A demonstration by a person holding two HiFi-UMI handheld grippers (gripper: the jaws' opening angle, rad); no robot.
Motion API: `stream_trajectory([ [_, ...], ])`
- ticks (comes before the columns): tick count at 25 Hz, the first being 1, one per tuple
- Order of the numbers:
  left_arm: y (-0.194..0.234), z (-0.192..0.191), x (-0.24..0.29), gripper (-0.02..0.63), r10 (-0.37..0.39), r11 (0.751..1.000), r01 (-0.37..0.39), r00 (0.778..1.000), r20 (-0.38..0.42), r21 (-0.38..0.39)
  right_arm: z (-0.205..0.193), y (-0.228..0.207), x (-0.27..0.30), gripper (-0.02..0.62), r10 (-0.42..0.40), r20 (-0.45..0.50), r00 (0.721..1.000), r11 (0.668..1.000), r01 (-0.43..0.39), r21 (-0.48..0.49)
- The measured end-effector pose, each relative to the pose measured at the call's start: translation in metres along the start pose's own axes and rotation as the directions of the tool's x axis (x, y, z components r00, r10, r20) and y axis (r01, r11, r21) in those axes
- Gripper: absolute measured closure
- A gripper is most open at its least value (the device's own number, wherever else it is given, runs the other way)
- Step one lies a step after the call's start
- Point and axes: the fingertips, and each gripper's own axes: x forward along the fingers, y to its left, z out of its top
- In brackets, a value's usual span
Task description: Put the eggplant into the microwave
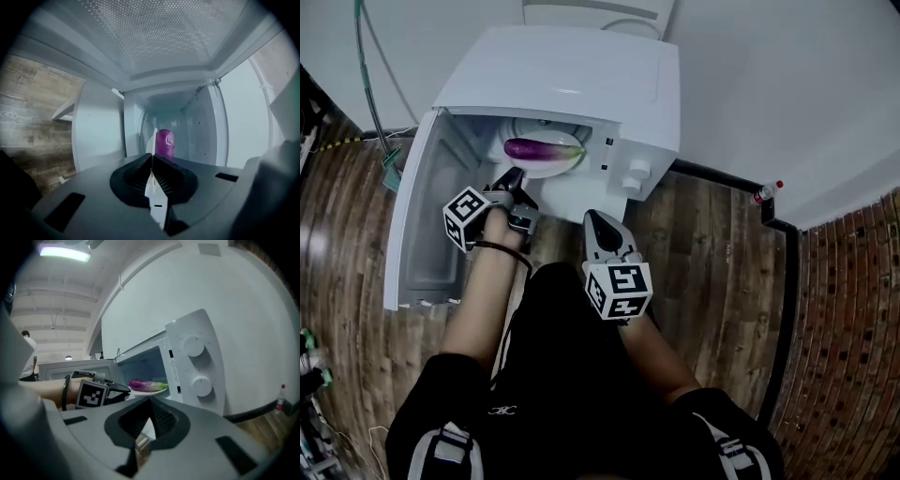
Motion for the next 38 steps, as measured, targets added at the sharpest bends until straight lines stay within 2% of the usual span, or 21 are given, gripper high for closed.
stream_trajectory([
  [2, -0.005, 0.007, 0.007, 0.591, -0.012, 1.000, 0.012, 1.000, 0.002, 0.006, 0.003, 0.001, -0.002, 0.586, -0.003, 0.015, 1.000, 1.000, 0.003, -0.027],
  [9, -0.025, 0.030, 0.039, 0.591, -0.020, 0.999, 0.019, 1.000, 0.018, 0.050, -0.009, 0.001, -0.017, 0.586, -0.016, 0.009, 1.000, 0.999, 0.016, -0.028],
  [16, -0.034, 0.032, 0.077, 0.591, 0.015, 0.997, -0.016, 1.000, 0.013, 0.071, -0.011, -0.011, -0.028, 0.586, -0.065, 0.006, 0.998, 0.997, 0.065, -0.033],
  [21, -0.035, 0.032, 0.090, 0.589, 0.056, 0.984, -0.054, 0.998, -0.006, 0.167, -0.010, -0.014, -0.029, 0.586, -0.073, 0.000, 0.997, 0.997, 0.073, -0.030],
  [24, -0.035, 0.032, 0.093, 0.591, 0.090, 0.959, -0.076, 0.995, -0.037, 0.273, -0.013, -0.017, -0.029, 0.586, -0.081, -0.007, 0.997, 0.996, 0.081, -0.024],
  [26, -0.032, 0.033, 0.093, 0.591, 0.141, 0.919, -0.111, 0.989, -0.050, 0.379, -0.016, -0.020, -0.030, 0.586, -0.090, -0.012, 0.996, 0.996, 0.090, -0.011],
  [27, -0.028, 0.034, 0.092, 0.578, 0.176, 0.886, -0.137, 0.983, -0.048, 0.444, -0.019, -0.020, -0.031, 0.586, -0.094, -0.016, 0.995, 0.996, 0.094, -0.007],
  [28, -0.025, 0.037, 0.091, 0.557, 0.212, 0.842, -0.164, 0.976, -0.037, 0.513, -0.021, -0.020, -0.032, 0.586, -0.096, -0.020, 0.995, 0.995, 0.096, -0.004],
  [30, -0.022, 0.046, 0.089, 0.538, 0.269, 0.732, -0.216, 0.963, 0.018, 0.646, -0.024, -0.021, -0.032, 0.586, -0.099, -0.025, 0.995, 0.995, 0.099, -0.005],
  [32, -0.022, 0.054, 0.088, 0.514, 0.297, 0.625, -0.260, 0.951, 0.084, 0.736, -0.026, -0.022, -0.033, 0.586, -0.103, -0.028, 0.994, 0.995, 0.103, -0.006],
  [36, -0.021, 0.062, 0.088, 0.486, 0.309, 0.463, -0.293, 0.938, 0.157, 0.836, -0.029, -0.020, -0.034, 0.586, -0.110, -0.032, 0.993, 0.994, 0.110, -0.004],
  [38, -0.022, 0.065, 0.088, 0.462, 0.299, 0.392, -0.294, 0.937, 0.181, 0.872, -0.030, -0.018, -0.034, 0.586, -0.110, -0.033, 0.993, 0.994, 0.110, -0.006],
])
